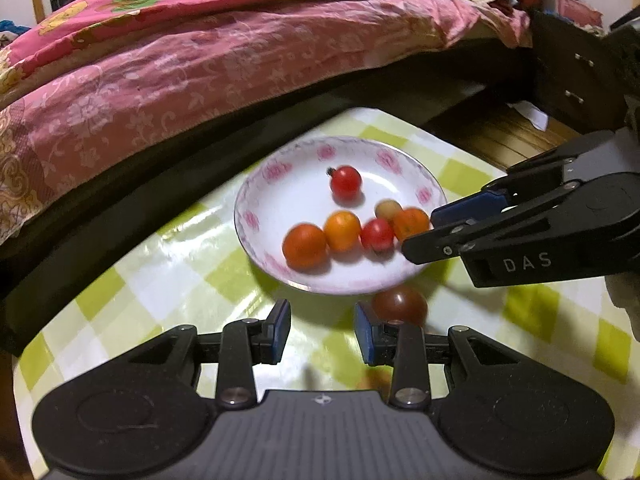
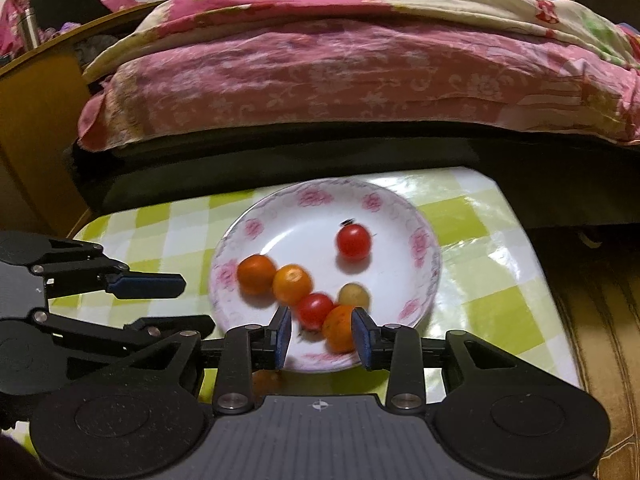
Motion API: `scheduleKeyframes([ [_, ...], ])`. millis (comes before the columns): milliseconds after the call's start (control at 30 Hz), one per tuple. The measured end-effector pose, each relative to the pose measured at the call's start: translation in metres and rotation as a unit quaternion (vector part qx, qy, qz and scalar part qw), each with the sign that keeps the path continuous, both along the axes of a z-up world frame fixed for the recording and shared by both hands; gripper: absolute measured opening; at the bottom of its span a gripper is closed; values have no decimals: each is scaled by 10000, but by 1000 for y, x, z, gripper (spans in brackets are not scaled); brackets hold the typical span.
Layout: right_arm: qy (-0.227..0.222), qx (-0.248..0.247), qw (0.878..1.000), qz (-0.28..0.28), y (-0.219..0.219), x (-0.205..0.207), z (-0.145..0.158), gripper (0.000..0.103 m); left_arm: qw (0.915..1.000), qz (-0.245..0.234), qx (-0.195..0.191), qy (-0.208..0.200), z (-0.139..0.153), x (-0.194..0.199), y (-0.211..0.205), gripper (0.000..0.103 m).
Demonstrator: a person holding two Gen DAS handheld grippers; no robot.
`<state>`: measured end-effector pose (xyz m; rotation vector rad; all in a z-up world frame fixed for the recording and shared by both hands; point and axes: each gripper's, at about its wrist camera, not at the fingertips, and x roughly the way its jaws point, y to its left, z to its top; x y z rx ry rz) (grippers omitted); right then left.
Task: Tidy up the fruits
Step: 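Lower mandarin into the plate and open left gripper while right gripper lowers the orange, then grasp the brown longan with left gripper while right gripper grasps the dark brown tomato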
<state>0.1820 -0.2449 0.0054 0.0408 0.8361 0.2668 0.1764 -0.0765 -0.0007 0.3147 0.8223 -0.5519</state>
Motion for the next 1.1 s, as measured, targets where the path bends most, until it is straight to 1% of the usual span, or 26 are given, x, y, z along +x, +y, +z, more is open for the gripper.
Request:
scheduleKeyframes([
  [100,109,25,9999,114,5,-8,-1,32,9997,-70,-102,201,-2,-7,4,42],
  [267,371,137,9988,282,12,-21,-2,32,9992,-169,41,354,-13,-16,2,42],
  [400,550,198,9978,326,17,-22,-8,32,9986,-288,152,422,-22,-23,-1,42],
  [533,626,221,9972,339,22,-17,-16,33,9980,-378,140,480,-26,-26,-5,44],
  [633,661,250,9970,315,26,-11,-22,36,9978,-452,184,445,-28,-28,-7,45],
  [733,670,242,9969,324,28,-8,-26,38,9974,-452,129,545,-30,-27,-9,45],
  [900,732,168,9965,359,29,-5,-31,38,9970,-489,191,568,-36,-30,-13,44],
  [1033,732,128,9965,380,30,-5,-31,36,9968,-436,91,659,-38,-29,-14,44],
  [1100,737,122,9965,382,31,-4,-31,35,9969,-442,101,648,-38,-30,-14,42],
])
